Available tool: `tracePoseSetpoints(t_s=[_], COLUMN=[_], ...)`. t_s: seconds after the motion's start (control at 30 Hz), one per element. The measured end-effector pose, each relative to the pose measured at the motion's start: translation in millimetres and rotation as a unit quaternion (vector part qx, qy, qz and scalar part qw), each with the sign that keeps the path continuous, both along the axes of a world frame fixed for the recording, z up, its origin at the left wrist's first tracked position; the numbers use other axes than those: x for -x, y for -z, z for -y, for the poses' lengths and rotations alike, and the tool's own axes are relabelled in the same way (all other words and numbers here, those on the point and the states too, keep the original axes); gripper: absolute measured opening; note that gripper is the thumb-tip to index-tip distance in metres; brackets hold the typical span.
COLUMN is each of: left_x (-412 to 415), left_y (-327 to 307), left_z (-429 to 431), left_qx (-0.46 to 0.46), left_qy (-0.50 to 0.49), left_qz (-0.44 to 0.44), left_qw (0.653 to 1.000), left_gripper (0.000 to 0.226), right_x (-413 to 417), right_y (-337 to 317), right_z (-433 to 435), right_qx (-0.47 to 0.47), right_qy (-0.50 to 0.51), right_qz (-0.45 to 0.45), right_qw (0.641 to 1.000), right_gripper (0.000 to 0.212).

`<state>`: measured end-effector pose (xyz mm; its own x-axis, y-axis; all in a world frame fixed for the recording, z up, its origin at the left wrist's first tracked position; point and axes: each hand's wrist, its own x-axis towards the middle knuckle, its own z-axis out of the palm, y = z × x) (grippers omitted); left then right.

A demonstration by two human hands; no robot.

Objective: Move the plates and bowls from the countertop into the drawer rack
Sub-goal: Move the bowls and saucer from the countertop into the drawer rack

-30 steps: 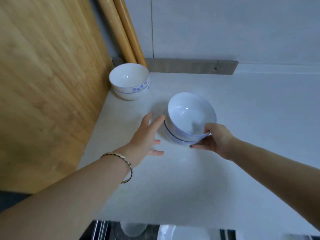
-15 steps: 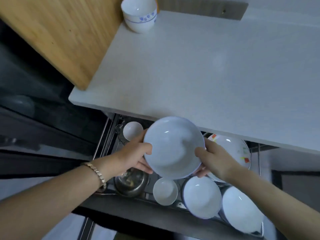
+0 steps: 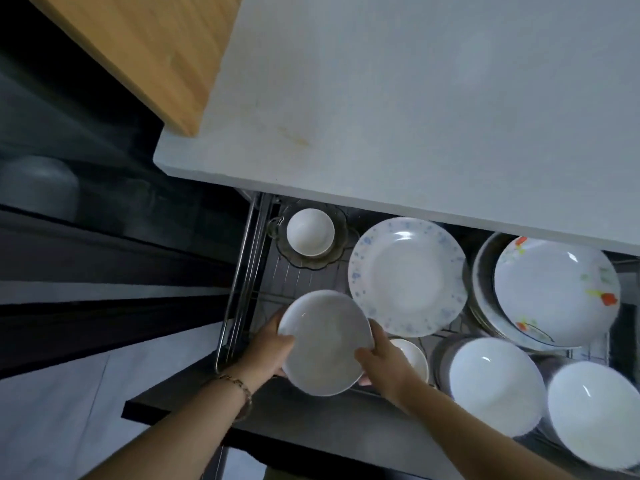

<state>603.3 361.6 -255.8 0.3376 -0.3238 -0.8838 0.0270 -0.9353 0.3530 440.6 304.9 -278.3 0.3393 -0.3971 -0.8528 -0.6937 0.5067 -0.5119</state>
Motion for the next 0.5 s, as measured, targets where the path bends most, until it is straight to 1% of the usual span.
tracePoseSetpoints(t_s=[0.1, 0.17, 0.27, 0.4, 0.5], left_x=[-17.1, -25.0, -32.9, -35.9, -39.8], left_y=[30.8, 47.4, 65.0, 75.1, 78.9], left_z=[-2.5, -1.9, -0.3, -6.5, -8.4], left_qx=[-0.023, -0.03, -0.019, -0.004, 0.002], left_qy=[0.066, 0.104, 0.14, 0.212, 0.255], left_qz=[0.006, 0.01, 0.033, 0.06, 0.069], left_qw=[0.998, 0.994, 0.989, 0.975, 0.964], left_gripper=[0.06, 0.06, 0.058, 0.056, 0.058], right_x=[-19.2, -27.2, -36.4, -38.0, -38.0], right_y=[27.5, 42.7, 50.9, 47.0, 46.5], right_z=[-9.7, -14.7, -16.1, -20.8, -23.2], right_qx=[-0.055, -0.067, -0.043, -0.026, -0.024], right_qy=[0.053, 0.066, 0.077, 0.065, 0.061], right_qz=[-0.007, -0.031, -0.089, -0.132, -0.153], right_qw=[0.997, 0.995, 0.992, 0.989, 0.986], right_gripper=[0.059, 0.061, 0.058, 0.052, 0.054])
